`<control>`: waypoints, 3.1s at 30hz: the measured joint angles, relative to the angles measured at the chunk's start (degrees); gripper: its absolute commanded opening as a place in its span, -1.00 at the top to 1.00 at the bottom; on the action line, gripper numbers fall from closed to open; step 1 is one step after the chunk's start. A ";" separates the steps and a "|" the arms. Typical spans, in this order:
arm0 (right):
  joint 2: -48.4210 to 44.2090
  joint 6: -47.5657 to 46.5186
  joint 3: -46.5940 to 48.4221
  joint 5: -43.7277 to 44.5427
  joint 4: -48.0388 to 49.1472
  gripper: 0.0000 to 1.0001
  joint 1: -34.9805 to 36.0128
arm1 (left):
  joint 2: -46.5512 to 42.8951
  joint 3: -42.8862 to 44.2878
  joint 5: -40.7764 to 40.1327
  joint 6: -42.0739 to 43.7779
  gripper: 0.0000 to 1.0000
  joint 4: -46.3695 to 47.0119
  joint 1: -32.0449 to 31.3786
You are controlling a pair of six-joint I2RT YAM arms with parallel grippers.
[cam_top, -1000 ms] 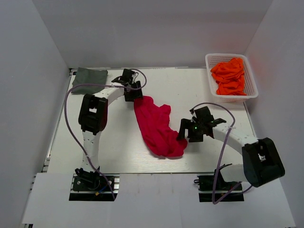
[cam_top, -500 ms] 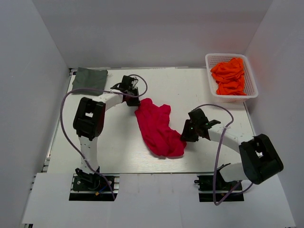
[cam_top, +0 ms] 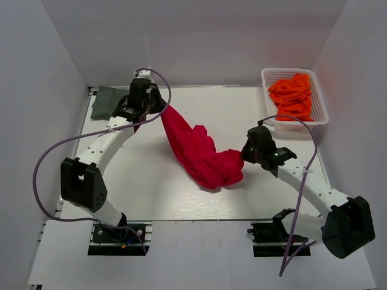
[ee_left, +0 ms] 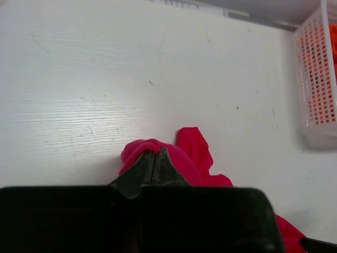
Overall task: Fold and stack the t-shirts
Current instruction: Flatten out the tshirt
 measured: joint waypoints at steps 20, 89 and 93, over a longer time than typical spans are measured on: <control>-9.92 -8.44 31.56 40.52 -10.32 1.00 -1.42 | -22.58 5.79 -42.66 3.10 1.00 -13.33 0.39; 14.40 -12.48 24.15 -1.42 -5.68 -0.81 -9.07 | -11.15 -14.51 4.46 0.87 -1.00 -14.45 2.08; 7.80 -8.02 11.52 -2.40 -7.65 -0.81 -9.14 | -13.42 -26.53 9.62 -1.84 -1.00 -13.27 -2.71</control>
